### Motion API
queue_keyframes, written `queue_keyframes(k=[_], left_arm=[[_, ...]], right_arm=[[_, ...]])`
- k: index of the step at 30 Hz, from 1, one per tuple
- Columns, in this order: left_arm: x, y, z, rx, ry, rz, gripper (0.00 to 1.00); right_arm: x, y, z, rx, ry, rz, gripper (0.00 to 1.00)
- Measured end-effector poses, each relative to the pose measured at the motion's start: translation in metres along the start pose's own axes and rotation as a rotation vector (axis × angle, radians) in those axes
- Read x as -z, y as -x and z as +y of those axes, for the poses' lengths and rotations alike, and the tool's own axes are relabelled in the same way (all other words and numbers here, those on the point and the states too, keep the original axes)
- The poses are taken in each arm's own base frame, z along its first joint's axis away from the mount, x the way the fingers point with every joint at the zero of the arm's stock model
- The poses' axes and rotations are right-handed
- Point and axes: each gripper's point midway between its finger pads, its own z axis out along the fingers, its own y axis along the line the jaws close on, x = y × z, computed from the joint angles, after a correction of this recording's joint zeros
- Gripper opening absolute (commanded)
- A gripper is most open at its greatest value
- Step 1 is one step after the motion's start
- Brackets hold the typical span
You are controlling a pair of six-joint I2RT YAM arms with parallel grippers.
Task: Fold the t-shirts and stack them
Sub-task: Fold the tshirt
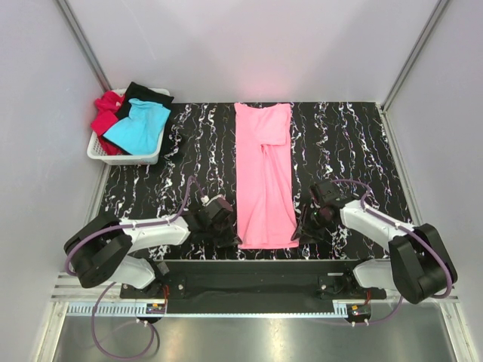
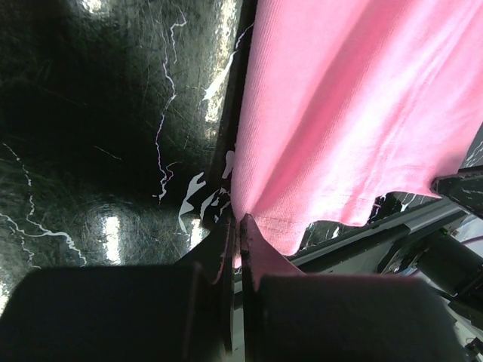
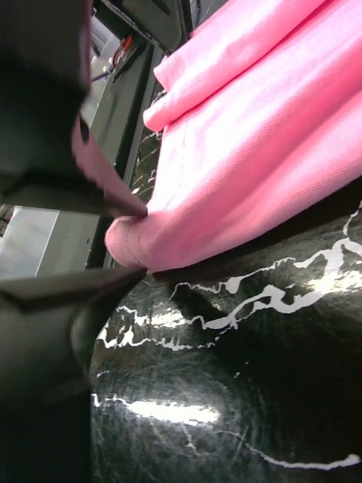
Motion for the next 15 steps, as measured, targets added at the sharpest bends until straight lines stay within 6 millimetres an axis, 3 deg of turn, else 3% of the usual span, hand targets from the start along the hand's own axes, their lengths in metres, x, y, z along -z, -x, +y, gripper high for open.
queue_keyframes(k=[3,6,15], left_arm=[[0.0005,0.0006,0.0007,-0.002,-0.001,-0.001,0.0],[0.0012,0.0015,0.002,0.0,0.0,-0.003,0.0],[0.0076,0.0082,0.0038,-0.003,0.016,0.004,0.0]], right_arm=[[-0.0038,-0.0003,0.0002,-0.002,-0.005,0.006,0.24],[-0.0052,0.0005,0.0007,-0.001,-0.007,0.002,0.0],[-0.0024,0.003,0.0052,0.009,-0.023,0.019,0.0]])
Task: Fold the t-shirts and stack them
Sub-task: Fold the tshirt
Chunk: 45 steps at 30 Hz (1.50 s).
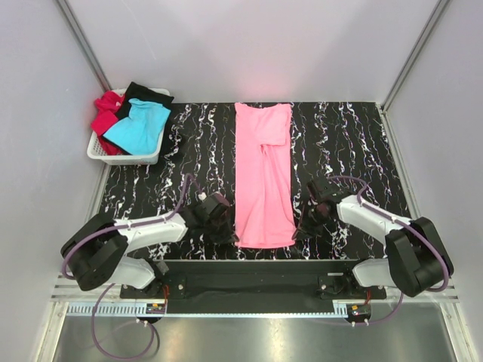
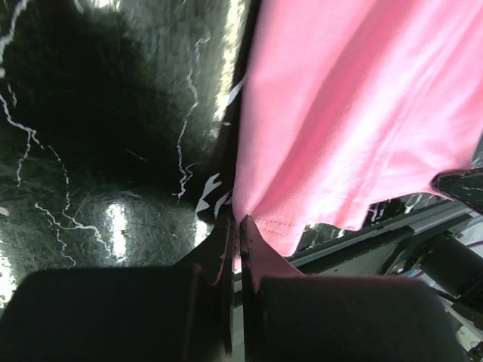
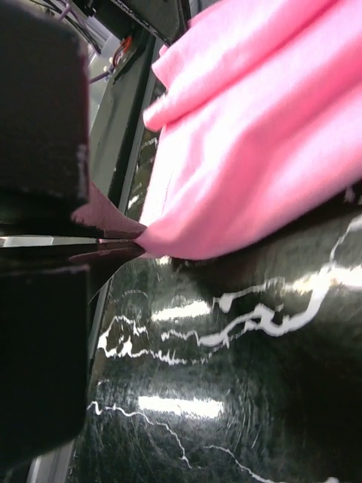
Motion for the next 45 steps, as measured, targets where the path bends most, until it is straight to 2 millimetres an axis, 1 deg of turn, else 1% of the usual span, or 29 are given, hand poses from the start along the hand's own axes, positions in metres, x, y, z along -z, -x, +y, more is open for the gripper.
queue_keyframes(k=[2,4,8,11,16,19,22,26,30,34,38,41,45], left_arm=[[0.004,0.007,-0.005,-0.002,-0.009,-0.007,0.0],[0.01,0.018,-0.015,-0.004,-0.026,-0.021,0.0],[0.022,0.043,-0.04,-0.029,-0.078,-0.062,0.0],[0.032,0.062,-0.052,-0.045,-0.103,-0.096,0.0],[0.045,0.098,-0.066,-0.071,-0.117,-0.152,0.0],[0.046,0.119,-0.073,-0.09,-0.115,-0.178,0.0],[0.043,0.139,-0.078,-0.11,-0.105,-0.193,0.0],[0.033,0.162,-0.08,-0.121,-0.085,-0.197,0.0],[0.025,0.183,-0.085,-0.131,-0.081,-0.198,0.0],[0.02,0.205,-0.095,-0.151,-0.09,-0.212,0.0],[0.011,0.221,-0.102,-0.167,-0.094,-0.214,0.0],[0.001,0.23,-0.1,-0.168,-0.083,-0.205,0.0],[-0.01,0.243,-0.092,-0.162,-0.061,-0.201,0.0]], right_arm=[[0.006,0.005,0.008,0.01,0.011,-0.012,0.0],[0.013,0.014,0.019,0.026,0.033,-0.034,0.0],[0.031,0.039,0.049,0.073,0.085,-0.101,0.0],[0.04,0.057,0.067,0.107,0.102,-0.14,0.0],[0.045,0.086,0.085,0.153,0.09,-0.182,0.0],[0.048,0.108,0.092,0.168,0.082,-0.21,0.0],[0.053,0.133,0.098,0.178,0.074,-0.245,0.0],[0.058,0.166,0.106,0.187,0.083,-0.289,0.0],[0.057,0.192,0.105,0.178,0.085,-0.312,0.0],[0.046,0.211,0.103,0.171,0.084,-0.314,0.0],[0.031,0.223,0.101,0.164,0.091,-0.297,0.0],[0.024,0.233,0.101,0.16,0.097,-0.292,0.0],[0.023,0.251,0.105,0.163,0.108,-0.308,0.0]])
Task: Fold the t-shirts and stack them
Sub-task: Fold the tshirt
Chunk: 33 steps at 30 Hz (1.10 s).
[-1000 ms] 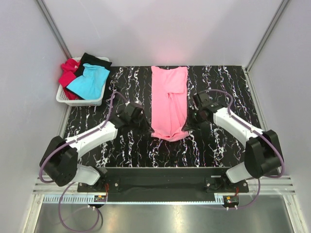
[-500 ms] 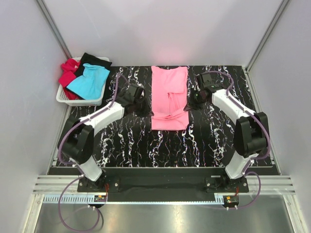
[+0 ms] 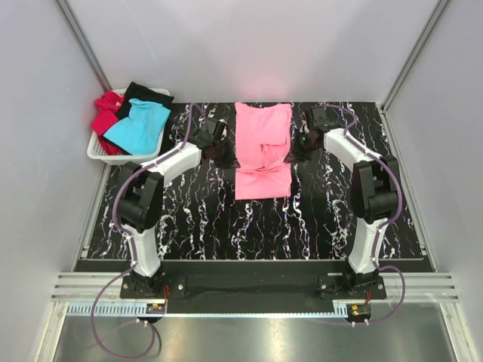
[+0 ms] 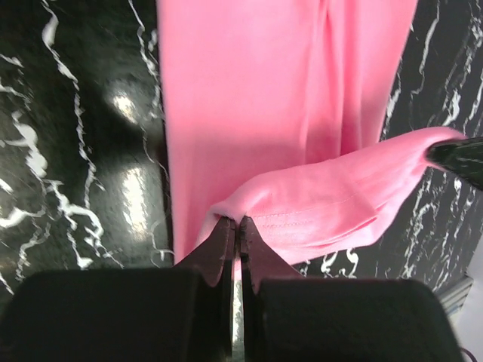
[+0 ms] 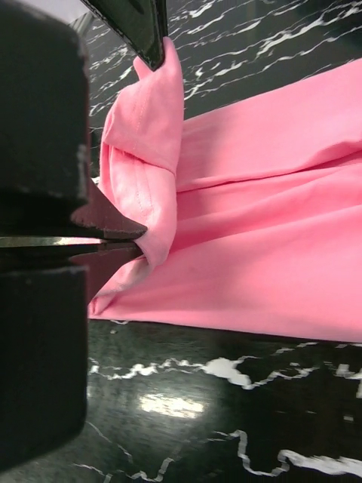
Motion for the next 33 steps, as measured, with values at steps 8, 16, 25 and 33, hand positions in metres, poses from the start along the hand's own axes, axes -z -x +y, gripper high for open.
queue_keyframes(k=[8,16,25,33], left_arm=[[-0.012,0.034,0.002,-0.012,-0.002,-0.036,0.0],[-0.034,0.043,0.011,-0.024,0.021,-0.02,0.0],[-0.045,0.046,0.019,-0.039,0.038,-0.007,0.0],[-0.04,0.059,0.011,-0.059,0.024,-0.034,0.0]], right_arm=[[-0.015,0.029,0.001,0.004,0.029,-0.036,0.0],[-0.038,0.027,-0.012,-0.011,0.011,0.0,0.0],[-0.031,0.053,-0.008,0.003,0.028,-0.05,0.0],[-0.039,0.056,-0.011,0.006,0.029,-0.047,0.0]])
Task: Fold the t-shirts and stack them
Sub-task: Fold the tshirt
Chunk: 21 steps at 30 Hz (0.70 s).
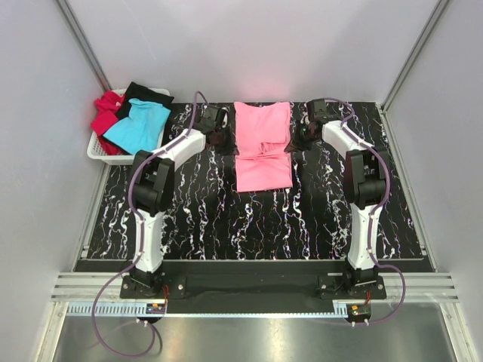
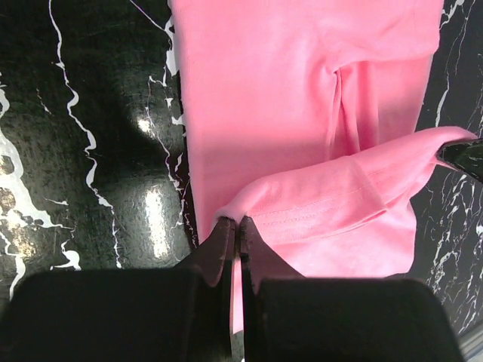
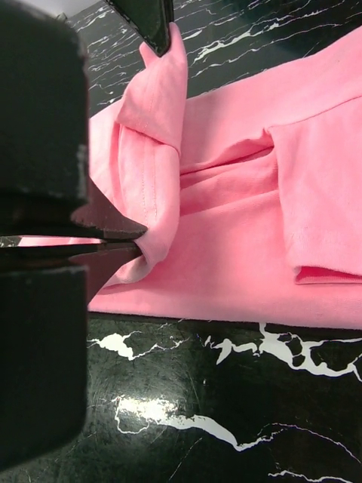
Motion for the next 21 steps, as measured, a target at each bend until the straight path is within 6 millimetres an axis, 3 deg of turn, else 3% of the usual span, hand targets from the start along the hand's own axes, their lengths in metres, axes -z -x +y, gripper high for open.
queue_keyframes(k=[2,4,5,6,9,10,11,13,17,21], left_arm=[[-0.002,0.001,0.001,-0.003,0.002,0.003,0.0],[-0.005,0.001,0.002,-0.01,0.004,0.006,0.12],[-0.006,0.001,0.002,-0.015,0.006,0.008,0.25],[-0.008,0.001,0.004,-0.022,0.009,0.012,0.49],[-0.008,0.006,0.004,-0.041,0.016,0.022,0.68],[-0.005,0.009,0.003,-0.05,0.018,0.02,0.79],[-0.001,0.014,0.001,-0.066,0.02,0.015,0.84],[0.011,0.029,-0.006,-0.09,0.013,-0.016,0.98],[0.052,0.041,-0.02,-0.113,-0.014,-0.071,0.99],[0.107,0.03,-0.038,-0.113,-0.079,-0.125,0.99]], right_arm=[[0.0,0.0,0.0,0.003,0.0,0.001,0.0],[0.0,0.002,0.0,0.006,0.003,0.0,0.11],[0.0,0.002,0.001,0.007,0.006,-0.001,0.2],[0.0,0.004,0.002,0.009,0.013,0.0,0.41],[0.006,0.013,0.01,0.028,0.033,-0.012,0.59],[0.01,0.018,0.014,0.034,0.04,-0.023,0.81],[0.014,0.025,0.018,0.043,0.046,-0.039,0.94],[0.023,0.035,0.025,0.067,0.06,-0.071,1.0],[0.051,0.036,0.038,0.086,0.084,-0.101,1.0],[0.085,0.011,0.046,0.08,0.129,-0.103,1.0]])
